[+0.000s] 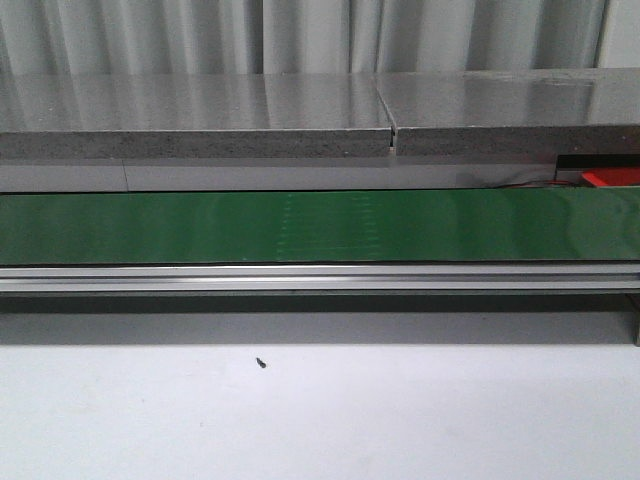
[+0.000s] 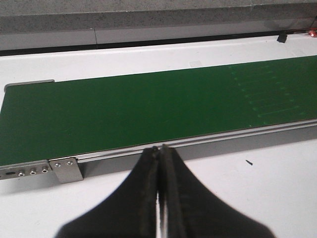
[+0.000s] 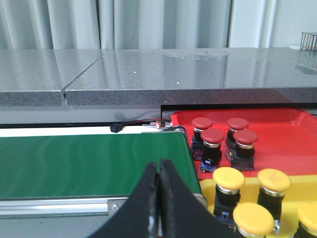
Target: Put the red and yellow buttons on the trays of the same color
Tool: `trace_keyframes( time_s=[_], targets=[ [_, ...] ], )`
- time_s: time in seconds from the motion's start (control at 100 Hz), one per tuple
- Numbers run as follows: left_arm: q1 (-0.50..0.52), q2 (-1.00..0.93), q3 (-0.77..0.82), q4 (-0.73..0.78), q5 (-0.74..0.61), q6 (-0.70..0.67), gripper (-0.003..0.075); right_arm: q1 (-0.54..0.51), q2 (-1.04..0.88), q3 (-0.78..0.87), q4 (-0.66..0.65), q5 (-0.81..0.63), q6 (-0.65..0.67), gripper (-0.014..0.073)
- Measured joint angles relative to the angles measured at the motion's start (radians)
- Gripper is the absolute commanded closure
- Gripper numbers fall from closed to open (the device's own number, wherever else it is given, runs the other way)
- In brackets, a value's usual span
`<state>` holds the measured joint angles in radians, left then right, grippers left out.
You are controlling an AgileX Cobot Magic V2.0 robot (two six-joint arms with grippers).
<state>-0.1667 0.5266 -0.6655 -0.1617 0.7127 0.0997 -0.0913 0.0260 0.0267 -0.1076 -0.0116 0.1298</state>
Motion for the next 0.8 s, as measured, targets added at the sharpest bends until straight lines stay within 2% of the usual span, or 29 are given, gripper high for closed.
trace_keyframes(
  time_s=[0.24, 0.8],
  targets=[
    [0.0, 0.0, 0.0, 0.0, 0.0, 0.0, 0.0739, 0.007, -0.035, 0.0, -0.002, 0.074, 0.0, 0.066],
    [0.0, 0.0, 0.0, 0.0, 0.0, 0.0, 0.0739, 0.007, -0.035, 0.0, -0.002, 0.074, 0.0, 0.066]
  ],
)
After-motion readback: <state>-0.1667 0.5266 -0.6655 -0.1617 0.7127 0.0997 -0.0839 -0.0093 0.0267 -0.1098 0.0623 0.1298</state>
